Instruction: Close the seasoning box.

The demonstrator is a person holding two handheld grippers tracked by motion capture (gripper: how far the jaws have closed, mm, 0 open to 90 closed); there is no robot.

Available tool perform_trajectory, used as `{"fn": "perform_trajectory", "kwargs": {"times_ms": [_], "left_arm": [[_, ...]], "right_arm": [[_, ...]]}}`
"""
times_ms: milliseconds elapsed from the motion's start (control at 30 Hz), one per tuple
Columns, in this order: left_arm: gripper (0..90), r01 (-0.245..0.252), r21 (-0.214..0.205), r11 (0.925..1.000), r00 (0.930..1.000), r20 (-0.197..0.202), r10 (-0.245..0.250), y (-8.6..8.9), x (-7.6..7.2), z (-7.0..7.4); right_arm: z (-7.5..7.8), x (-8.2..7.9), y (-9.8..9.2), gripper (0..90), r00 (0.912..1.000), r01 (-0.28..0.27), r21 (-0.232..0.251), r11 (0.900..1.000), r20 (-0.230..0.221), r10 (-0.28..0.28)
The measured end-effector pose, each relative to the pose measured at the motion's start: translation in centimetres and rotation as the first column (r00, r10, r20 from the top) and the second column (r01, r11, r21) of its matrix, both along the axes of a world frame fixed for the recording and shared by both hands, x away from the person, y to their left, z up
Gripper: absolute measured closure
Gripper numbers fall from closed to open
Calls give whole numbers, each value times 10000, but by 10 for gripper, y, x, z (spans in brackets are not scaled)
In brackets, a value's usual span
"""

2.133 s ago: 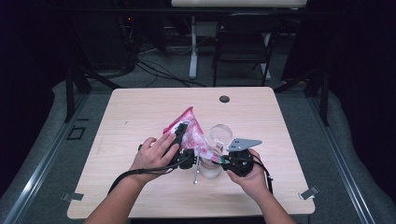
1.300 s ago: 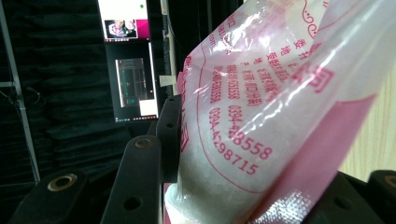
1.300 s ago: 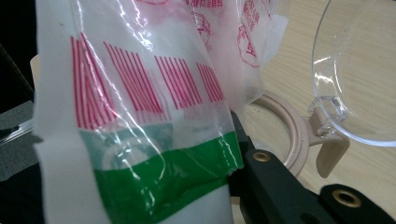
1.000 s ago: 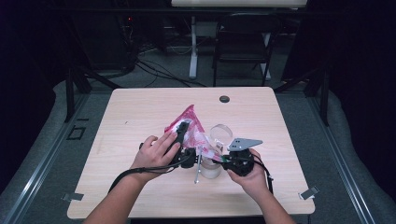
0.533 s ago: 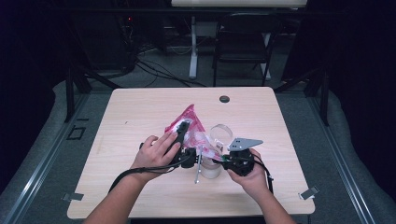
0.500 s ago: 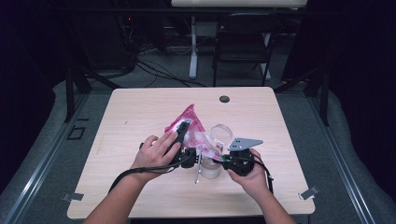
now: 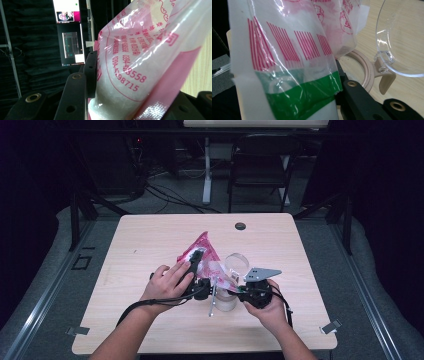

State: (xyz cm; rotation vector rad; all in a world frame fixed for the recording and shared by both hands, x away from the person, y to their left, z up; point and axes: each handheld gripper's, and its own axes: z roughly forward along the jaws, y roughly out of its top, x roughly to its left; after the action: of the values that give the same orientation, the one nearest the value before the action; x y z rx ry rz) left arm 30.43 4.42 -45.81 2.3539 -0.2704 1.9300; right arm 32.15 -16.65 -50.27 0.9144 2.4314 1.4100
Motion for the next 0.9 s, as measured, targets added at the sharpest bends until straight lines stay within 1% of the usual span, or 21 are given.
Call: {"fn": "perform_trajectory", "kwargs": {"times_ms": [33,233,267,300,500,567,667,700,733,900], "left_arm": [[644,-8,-14,10000,10000,-57,8,0,0,0],[644,51,42,10000,10000,58,-51,-2,-1,2],[644,42,46,10000,10000,2,-42,-2,-1,2],[644,72,67,10000,10000,64,-72,-2,-1,3],[644,87,114,9999,10000,40,-88,-4,-2,3],[644,121,187,9998,9999,103,-123,-5,-2,4],[644,106,225,9997,9999,69,-108,-6,-3,4],[644,67,175,9998,10000,-6,-67,-6,-3,3],[644,152,297,9994,9998,115,-155,-6,-3,3],[644,153,280,9995,9999,22,-154,-6,-3,2]], "right_arm": [[0,0,0,900,10000,-19,-25,10000,5,20],[0,0,-1,900,10000,-3,-12,10000,-3,3],[0,0,-1,900,10000,-5,-24,10000,-20,4],[0,0,-1,900,10000,-2,-27,10000,-29,2],[-1,0,0,900,10000,34,-122,9999,-48,-35],[-1,1,0,900,10000,51,-128,9999,-53,-52],[-1,1,-1,900,10000,56,-130,9999,-47,-57],[-2,1,-1,900,10000,73,-129,9999,-51,-74],[-2,1,-1,900,9999,111,-142,9998,-49,-111],[-2,2,-1,900,9999,157,-181,9997,-67,-158]]}}
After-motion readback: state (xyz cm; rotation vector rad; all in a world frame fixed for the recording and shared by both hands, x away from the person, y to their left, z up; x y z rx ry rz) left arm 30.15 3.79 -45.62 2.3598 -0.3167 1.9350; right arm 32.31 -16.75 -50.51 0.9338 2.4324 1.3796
